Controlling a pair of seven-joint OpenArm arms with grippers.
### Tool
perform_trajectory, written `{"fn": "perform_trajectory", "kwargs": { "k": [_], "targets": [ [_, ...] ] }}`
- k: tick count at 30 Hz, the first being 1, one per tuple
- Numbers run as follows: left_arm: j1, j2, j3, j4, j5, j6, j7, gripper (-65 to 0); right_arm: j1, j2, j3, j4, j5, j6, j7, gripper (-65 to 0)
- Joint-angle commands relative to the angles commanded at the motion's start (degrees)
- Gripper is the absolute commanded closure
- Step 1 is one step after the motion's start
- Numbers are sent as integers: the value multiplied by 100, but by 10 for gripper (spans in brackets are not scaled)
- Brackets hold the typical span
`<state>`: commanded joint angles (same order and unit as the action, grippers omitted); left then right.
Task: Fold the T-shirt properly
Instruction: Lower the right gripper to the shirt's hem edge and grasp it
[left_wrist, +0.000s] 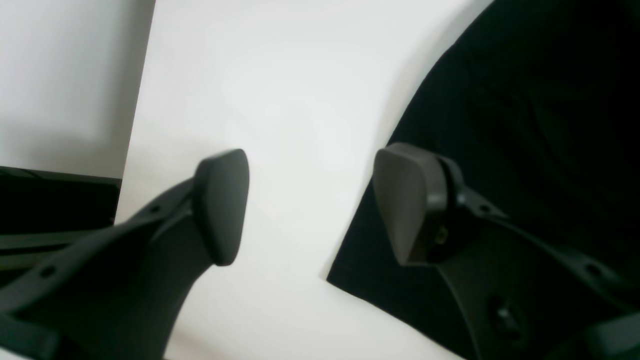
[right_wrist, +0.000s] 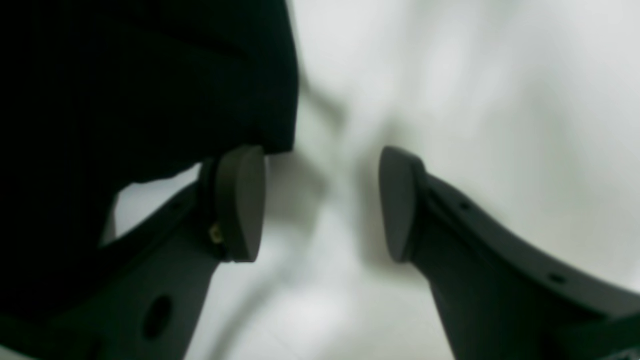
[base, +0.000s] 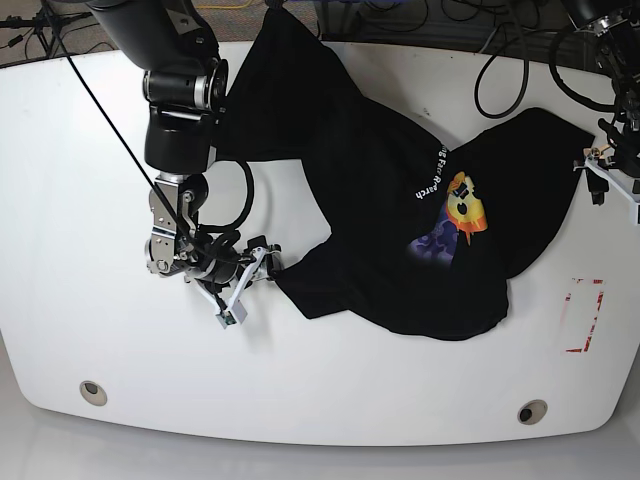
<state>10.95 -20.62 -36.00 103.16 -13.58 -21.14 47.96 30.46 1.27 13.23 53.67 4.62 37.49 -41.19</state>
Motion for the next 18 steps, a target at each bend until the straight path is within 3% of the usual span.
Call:
{"fn": "perform_trajectory", "kwargs": {
  "k": [7, 12, 18],
  "targets": [
    [0, 0, 9, 0, 0, 0, 0, -408, 0, -193, -9, -26, 0, 9, 35, -349],
    [0, 0, 26, 0, 9, 0, 0, -408, 0, -290, -9, -26, 0, 229, 18, -347],
    [0, 9, 18, -9, 9, 0, 0, -408, -18, -308, 0, -26, 0, 237, 44, -347]
  ]
}}
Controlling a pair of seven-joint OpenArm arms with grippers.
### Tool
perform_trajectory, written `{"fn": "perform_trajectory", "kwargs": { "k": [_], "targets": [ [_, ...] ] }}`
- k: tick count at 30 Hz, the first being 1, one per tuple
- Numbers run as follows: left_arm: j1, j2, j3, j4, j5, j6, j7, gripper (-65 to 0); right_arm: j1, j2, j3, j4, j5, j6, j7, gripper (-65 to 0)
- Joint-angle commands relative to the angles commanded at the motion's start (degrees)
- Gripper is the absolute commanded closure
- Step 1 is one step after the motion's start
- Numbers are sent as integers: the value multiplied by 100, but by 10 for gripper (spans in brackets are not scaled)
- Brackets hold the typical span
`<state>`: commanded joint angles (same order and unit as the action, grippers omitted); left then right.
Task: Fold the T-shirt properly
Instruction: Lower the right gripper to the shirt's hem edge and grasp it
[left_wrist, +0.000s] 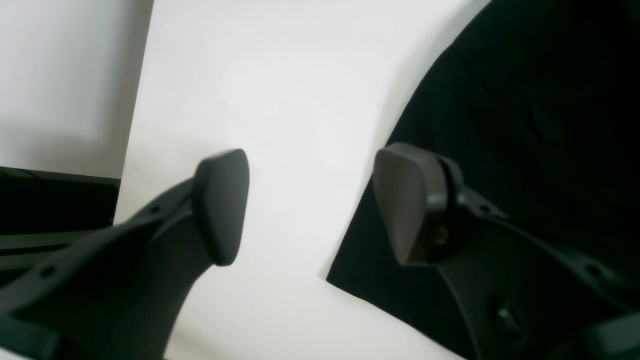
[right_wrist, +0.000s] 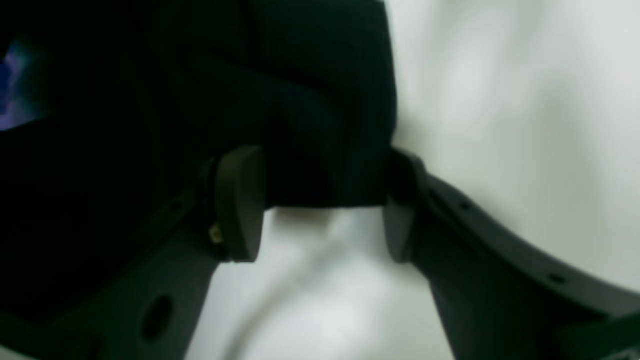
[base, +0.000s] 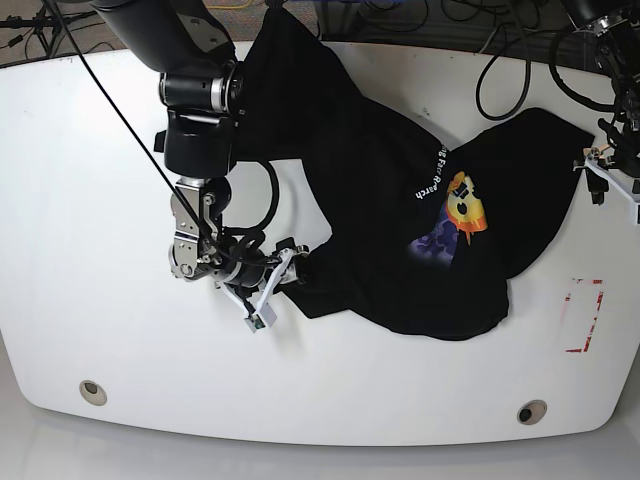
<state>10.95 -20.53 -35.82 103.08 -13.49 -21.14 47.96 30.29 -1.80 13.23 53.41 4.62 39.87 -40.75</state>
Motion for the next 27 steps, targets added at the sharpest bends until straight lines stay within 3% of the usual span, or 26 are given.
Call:
{"fn": "perform_trajectory", "kwargs": {
  "k": [22, 24, 27],
  "targets": [
    [18, 0, -18, -18, 0, 0, 0, -408, -9, -141, -9, -774, -18, -9, 527, -339],
    [18, 0, -18, -44, 0, 0, 0, -408, -9, -141, -9, -774, -18, 13, 527, -306],
    [26, 0, -26, -220, 0, 0, 0, -408, -9, -141, -9, -765, -18, 13, 527, -170]
  ]
}}
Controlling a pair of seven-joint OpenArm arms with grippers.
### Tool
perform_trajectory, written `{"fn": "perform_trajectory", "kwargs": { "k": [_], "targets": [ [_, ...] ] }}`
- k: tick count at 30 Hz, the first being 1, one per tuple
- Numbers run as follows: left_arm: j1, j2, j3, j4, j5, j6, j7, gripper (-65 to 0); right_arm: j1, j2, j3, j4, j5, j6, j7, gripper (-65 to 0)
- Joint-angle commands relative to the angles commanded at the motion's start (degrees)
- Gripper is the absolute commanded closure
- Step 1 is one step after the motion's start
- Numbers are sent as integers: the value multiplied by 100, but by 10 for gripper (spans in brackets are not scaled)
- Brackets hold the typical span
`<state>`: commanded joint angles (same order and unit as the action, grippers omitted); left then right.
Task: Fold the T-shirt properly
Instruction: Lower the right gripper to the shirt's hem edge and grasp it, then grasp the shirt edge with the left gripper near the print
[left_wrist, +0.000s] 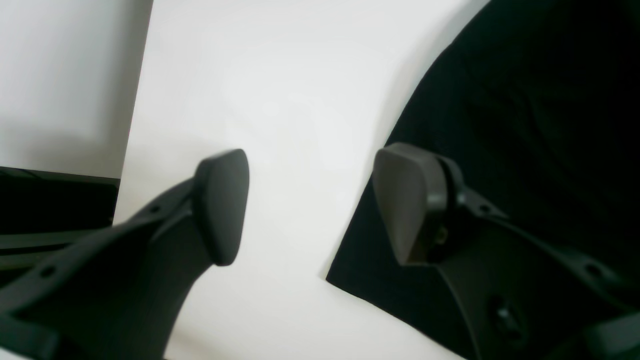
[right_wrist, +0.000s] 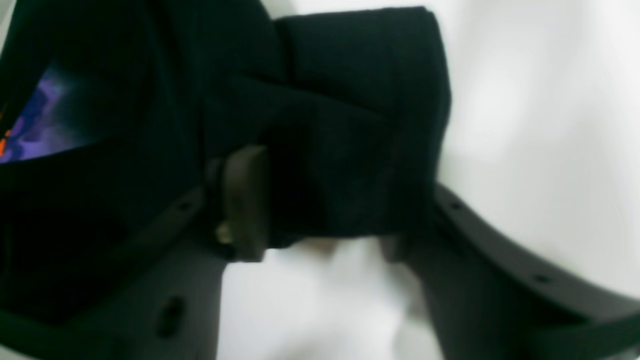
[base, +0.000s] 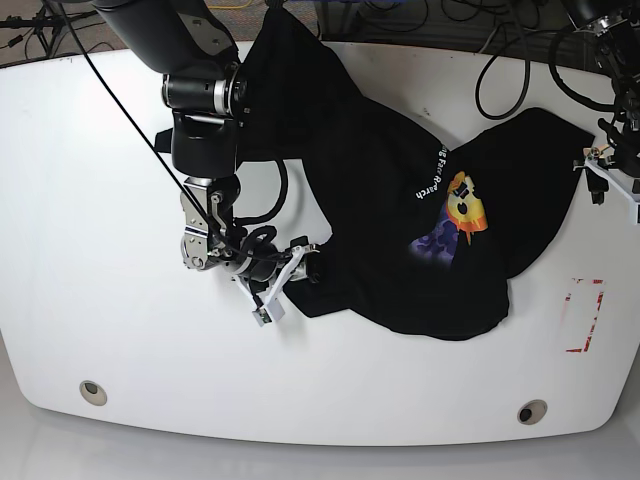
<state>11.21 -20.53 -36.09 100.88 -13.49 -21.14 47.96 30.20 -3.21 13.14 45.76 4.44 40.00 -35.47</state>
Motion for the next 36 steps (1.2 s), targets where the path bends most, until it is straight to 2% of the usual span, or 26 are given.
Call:
{"fn": "perform_trajectory", "kwargs": {
  "k": [2, 3, 4, 7, 10, 20, 24, 26, 32, 36],
  "targets": [
    [-18, 0, -26, -123, 0, 0, 0, -410, 18, 0, 0, 0, 0, 0, 0, -78],
    [-26, 0, -123, -220, -9, 0, 0, -410, 26, 0, -9, 0, -26, 0, 0, -8],
    [-26, 0, -193, -273, -18, 0, 0, -411, 26, 0, -9, 0, -26, 0, 0, 0],
    [-35, 35, -492, -457, -44, -9, 18, -414, 35, 0, -9, 9, -35, 0, 0, -13],
    [-44, 211, -738, -677, -44, -9, 18, -415, 35, 26, -9, 9, -35, 0, 0, -16],
    [-35, 352, -818, -1037, -53, -62, 26, -415, 35, 35, -9, 9, -35, 0, 0, 0],
    [-44, 457, -826, -1275, -53, -607, 26, -415, 26, 35, -9, 9, -35, 0, 0, 0],
    [-44, 466, -809, -1336, -44, -782, 18, -415, 26, 35, -9, 9, -35, 0, 0, 0],
    [-44, 580, -782, -1415, -18, -853, 26, -415, 26, 26, -9, 9, -35, 0, 0, 0],
    [-18, 589, -519, -1424, -18, -853, 26, -415, 26, 35, -9, 9, -35, 0, 0, 0]
  ]
}}
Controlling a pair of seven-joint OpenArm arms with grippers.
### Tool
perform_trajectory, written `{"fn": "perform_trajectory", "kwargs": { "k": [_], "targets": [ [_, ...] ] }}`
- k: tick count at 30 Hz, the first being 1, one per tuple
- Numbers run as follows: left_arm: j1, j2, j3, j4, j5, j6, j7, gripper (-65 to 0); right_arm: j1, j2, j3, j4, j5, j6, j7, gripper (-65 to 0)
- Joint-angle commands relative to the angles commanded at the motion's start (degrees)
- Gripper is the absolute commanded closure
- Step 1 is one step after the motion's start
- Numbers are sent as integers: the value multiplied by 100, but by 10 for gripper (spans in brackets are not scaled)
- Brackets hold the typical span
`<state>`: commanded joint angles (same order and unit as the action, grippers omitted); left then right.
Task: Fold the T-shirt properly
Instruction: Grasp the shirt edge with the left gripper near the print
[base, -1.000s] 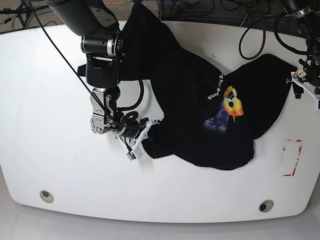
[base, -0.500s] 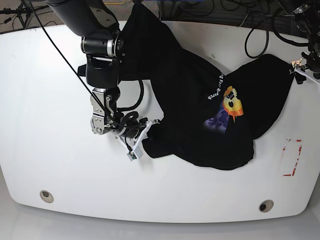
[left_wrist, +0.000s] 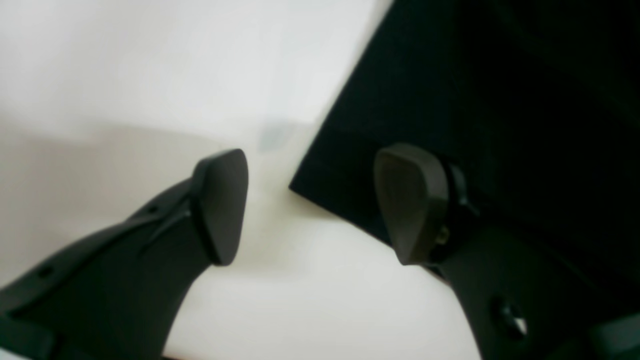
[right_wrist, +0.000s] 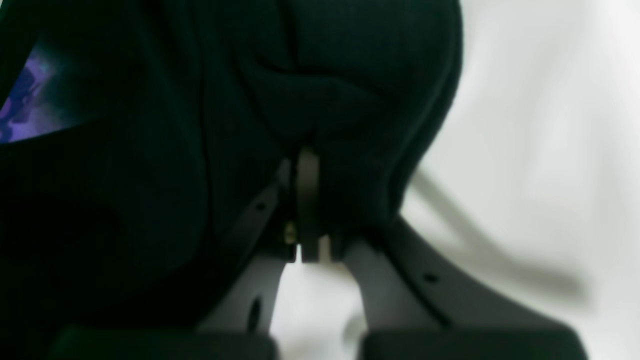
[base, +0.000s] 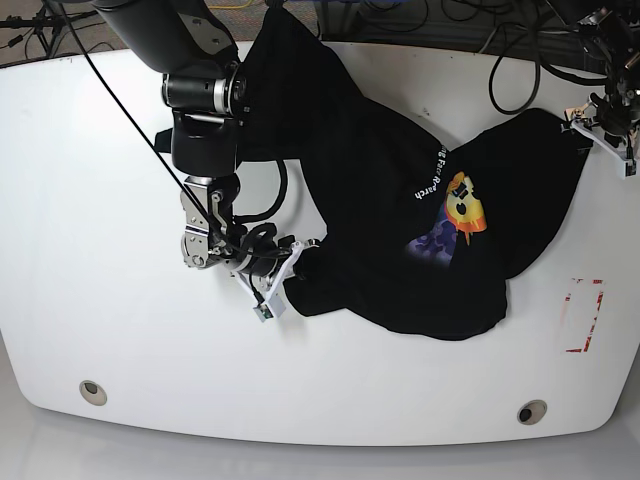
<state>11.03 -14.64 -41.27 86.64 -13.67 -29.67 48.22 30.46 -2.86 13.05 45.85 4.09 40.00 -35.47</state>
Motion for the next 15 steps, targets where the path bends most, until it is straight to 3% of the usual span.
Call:
{"fn": "perform_trajectory", "kwargs": {
  "k": [9, 15],
  "targets": [
    [26, 26, 246, -26, -9, -9, 26, -414, 0, 0, 0, 9, 26, 0, 0, 0],
    [-18, 105, 554, -18, -18, -9, 290, -407, -53, 0, 0, 387, 0, 0, -18, 0]
  ]
}}
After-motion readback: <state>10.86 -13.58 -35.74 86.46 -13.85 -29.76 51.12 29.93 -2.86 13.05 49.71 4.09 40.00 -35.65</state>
